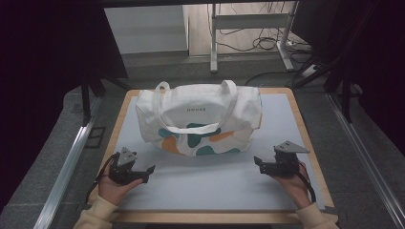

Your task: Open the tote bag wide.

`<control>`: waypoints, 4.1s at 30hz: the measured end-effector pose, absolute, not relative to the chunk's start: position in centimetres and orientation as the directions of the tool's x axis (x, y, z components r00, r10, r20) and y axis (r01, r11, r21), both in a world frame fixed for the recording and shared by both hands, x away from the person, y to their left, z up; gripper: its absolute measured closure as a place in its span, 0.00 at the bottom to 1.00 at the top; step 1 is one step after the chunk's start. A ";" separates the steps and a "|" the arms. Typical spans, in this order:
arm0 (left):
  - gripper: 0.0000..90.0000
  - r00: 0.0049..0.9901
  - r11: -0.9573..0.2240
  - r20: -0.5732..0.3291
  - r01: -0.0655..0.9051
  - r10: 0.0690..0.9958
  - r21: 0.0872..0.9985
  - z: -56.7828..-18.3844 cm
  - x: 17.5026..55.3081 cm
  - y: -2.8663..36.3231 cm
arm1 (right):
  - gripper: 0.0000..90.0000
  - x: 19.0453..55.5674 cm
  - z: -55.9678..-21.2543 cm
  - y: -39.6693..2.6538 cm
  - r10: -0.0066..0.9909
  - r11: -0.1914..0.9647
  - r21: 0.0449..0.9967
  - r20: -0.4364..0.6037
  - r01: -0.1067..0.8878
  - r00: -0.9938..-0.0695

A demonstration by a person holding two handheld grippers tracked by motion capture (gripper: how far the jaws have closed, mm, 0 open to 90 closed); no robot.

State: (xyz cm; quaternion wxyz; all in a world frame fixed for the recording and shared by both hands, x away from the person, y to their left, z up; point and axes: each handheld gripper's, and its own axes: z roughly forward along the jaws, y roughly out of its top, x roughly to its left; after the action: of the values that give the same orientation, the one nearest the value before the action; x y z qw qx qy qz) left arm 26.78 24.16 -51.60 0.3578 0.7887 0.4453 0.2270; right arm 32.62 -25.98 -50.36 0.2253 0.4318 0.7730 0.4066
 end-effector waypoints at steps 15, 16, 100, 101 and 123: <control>0.20 0.479 -0.305 0.001 0.556 0.878 0.773 -51.3 26.8 24.6 | 0.21 31.8 -50.2 -25.5 0.822 0.347 0.822 -0.034 0.452 -0.569; 0.20 0.479 -0.304 0.001 0.556 0.878 0.773 -51.2 26.9 24.7 | 0.22 31.7 -50.2 -25.5 0.821 0.348 0.821 -0.034 0.453 -0.569; 0.33 0.533 -0.203 -0.081 0.454 0.842 0.867 -42.3 32.2 25.6 | 0.32 37.1 -40.5 -23.3 0.793 0.259 0.902 0.006 0.346 -0.609; 0.33 0.541 -0.202 -0.089 0.456 0.836 0.867 -42.3 32.4 25.6 | 0.32 37.3 -40.5 -23.2 0.790 0.258 0.903 0.008 0.344 -0.614; 0.95 0.602 -0.233 -0.065 0.403 0.796 0.885 -42.5 31.6 25.6 | 0.94 36.9 -40.0 -23.0 0.768 0.263 0.923 -0.025 0.280 -0.640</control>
State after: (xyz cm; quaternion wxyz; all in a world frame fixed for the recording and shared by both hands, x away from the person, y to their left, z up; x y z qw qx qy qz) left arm 31.58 25.57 -42.52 0.4768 0.7576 0.3954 0.2061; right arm 36.94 -22.96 -40.02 0.2449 0.3466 0.7562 0.4981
